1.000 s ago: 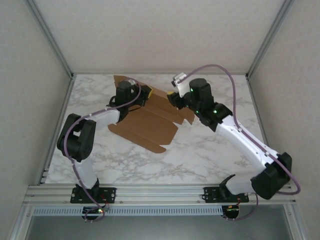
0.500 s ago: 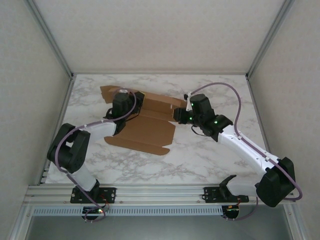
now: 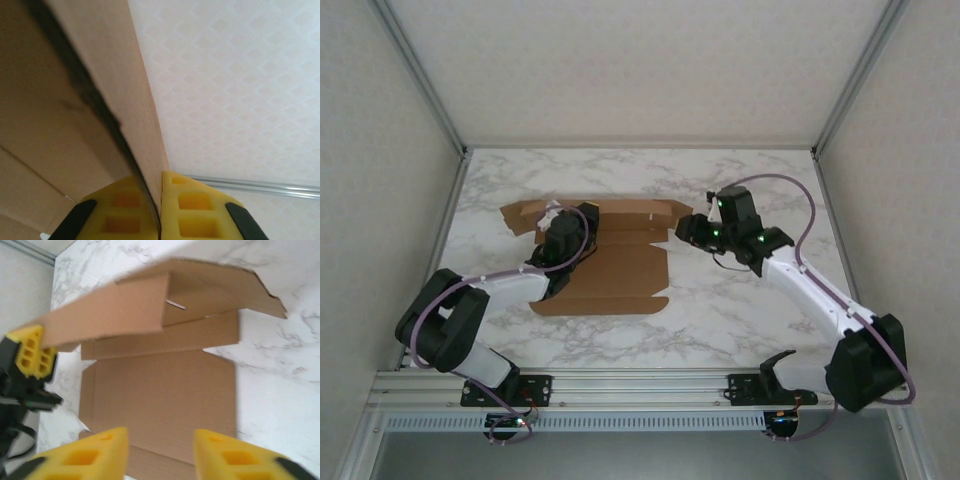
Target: Fold the paper box
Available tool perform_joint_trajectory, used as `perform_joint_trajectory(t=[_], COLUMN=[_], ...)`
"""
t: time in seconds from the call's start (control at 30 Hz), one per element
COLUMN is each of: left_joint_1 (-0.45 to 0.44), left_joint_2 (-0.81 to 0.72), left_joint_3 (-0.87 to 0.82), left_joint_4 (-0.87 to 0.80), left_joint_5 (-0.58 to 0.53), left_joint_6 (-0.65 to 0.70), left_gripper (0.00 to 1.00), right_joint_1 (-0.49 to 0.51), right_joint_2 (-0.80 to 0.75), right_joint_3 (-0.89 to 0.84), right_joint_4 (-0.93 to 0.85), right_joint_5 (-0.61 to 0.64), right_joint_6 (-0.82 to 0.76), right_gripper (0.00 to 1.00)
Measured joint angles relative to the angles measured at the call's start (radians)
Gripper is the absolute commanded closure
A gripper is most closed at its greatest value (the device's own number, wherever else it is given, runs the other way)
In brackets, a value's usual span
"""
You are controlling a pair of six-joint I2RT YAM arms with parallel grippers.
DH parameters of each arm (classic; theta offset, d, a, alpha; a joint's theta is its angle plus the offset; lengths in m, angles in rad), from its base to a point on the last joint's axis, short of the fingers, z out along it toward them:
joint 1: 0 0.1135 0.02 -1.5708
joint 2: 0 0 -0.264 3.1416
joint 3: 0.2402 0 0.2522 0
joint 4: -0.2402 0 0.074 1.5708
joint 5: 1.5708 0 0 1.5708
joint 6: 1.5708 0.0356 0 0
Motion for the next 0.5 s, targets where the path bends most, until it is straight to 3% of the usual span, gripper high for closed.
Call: perform_joint_trajectory(t=[0.13,0.5], left_joint_1=[-0.041,-0.047], left_joint_2=[-0.031,-0.053], left_joint_3=[-0.005,-0.035], left_joint_4=[-0.009,-0.018], left_joint_5=[-0.061,-0.104], left_joint_6=[-0.006,0.01], left_gripper=[0.99,1.0], right_joint_1=[0.0,0.0], right_joint_2=[0.089,0.277], right_joint_3=[0.096,0.313], right_joint_4=[-0.002,-0.064], right_joint_5=[-0.027,-0.029], right_joint_6=[0.019,0.036], right_gripper=[0.4,0.37])
